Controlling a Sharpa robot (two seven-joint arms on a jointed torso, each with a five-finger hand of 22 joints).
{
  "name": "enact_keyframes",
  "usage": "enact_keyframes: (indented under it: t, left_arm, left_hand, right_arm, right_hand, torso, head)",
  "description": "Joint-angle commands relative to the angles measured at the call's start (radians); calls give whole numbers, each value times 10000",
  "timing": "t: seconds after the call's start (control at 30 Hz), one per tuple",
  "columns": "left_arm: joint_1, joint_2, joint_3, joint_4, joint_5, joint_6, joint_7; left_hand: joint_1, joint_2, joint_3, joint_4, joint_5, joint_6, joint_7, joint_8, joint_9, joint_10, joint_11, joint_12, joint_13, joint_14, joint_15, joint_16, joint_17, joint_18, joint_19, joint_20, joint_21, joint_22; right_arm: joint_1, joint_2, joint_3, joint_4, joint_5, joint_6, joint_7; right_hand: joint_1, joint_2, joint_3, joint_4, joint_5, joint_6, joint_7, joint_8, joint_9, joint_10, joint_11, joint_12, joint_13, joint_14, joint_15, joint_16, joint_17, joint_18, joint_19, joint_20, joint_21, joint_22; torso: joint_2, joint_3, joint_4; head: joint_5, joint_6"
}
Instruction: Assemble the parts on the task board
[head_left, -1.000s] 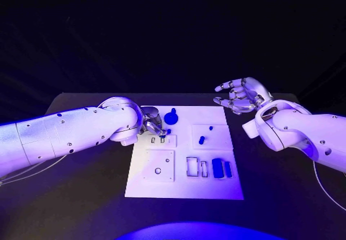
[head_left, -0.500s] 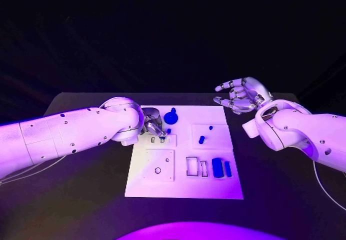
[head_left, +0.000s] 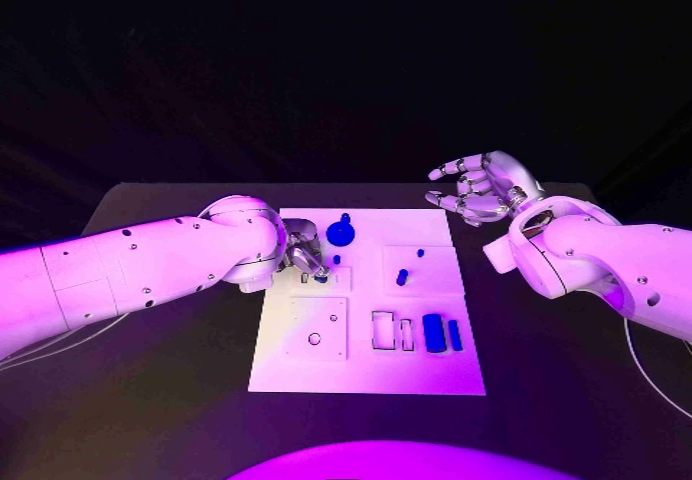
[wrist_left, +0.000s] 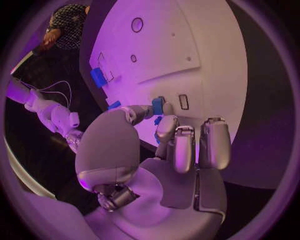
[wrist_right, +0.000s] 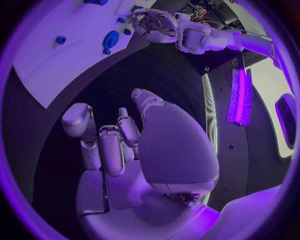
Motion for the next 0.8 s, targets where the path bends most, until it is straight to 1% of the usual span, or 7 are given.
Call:
enact_keyframes:
  t: [0.03, 0.3, 0.4, 0.67, 0.8]
  left_arm:
    - [-20, 7, -3, -16, -175, 272, -19]
    - [-29, 11, -3, -21, -295, 8, 3]
    - [-29, 9, -3, -18, -315, -16, 5]
    - [-41, 32, -4, -5, -335, 58, -1]
    - [-58, 55, -5, 2, -338, 170, -12]
  left_hand:
    - [-64, 47, 1882, -1931, 63, 283, -174, 65, 354, 87, -28, 77, 35, 1038, -62, 37, 2633, -174, 100, -13, 36, 21]
    - [-104, 60, 1882, -1947, 111, 323, -201, 103, 391, 142, -52, 137, 107, 1038, -80, 37, 2633, -187, 139, -27, 62, 89]
    - [-109, 62, 1884, -1951, 121, 327, -205, 108, 397, 154, -55, 152, 125, 1038, -83, 37, 2633, -189, 144, -30, 66, 98]
    - [-113, 61, 1886, -1955, 131, 330, -208, 113, 401, 157, -58, 154, 126, 1038, -85, 37, 2633, -190, 147, -32, 68, 103]
    - [-154, 57, 1901, -1980, 224, 340, -224, 139, 436, 171, -74, 164, 135, 1038, -101, 37, 2633, -193, 160, -47, 74, 119]
  right_arm:
    - [-6, 1, 4, -5, -17, 52, 75]
    - [-10, 10, 4, -5, -17, 56, 80]
    - [-11, 7, 4, -3, -17, 58, 79]
    - [-19, 24, 4, -11, -17, 71, 85]
    - [-22, 30, 4, -13, -15, 77, 87]
  right_hand:
    - [30, 23, 54, -19, 39, -51, -4, 46, 10, -68, 5, -67, -9, 508, -12, -43, 843, 191, -77, 6, -69, -9]
    - [31, 16, 78, -16, 73, -64, -5, 62, 15, -64, 4, -64, -11, 503, -14, -59, 826, 192, -78, 3, -89, -18]
    - [31, 16, 78, -16, 73, -64, -5, 62, 15, -64, 4, -64, -11, 503, -14, -59, 826, 192, -78, 3, -89, -18]
    - [30, 19, 95, -12, 108, -68, -6, 73, 19, -67, 4, -68, -20, 503, -16, -63, 823, 191, -72, 1, -90, -15]
    - [30, 19, 95, -12, 108, -68, -6, 73, 19, -67, 4, -68, -20, 503, -16, -63, 823, 191, -72, 1, -90, -15]
  torso:
    - [-7, 7, 4]
    - [-8, 7, 0]
    - [-8, 15, 0]
    - [0, 13, 6]
    - [-1, 10, 8]
  head:
    - [-9, -26]
    - [-7, -38]
    - [-3, -41]
    - [-16, -67]
    - [-34, -81]
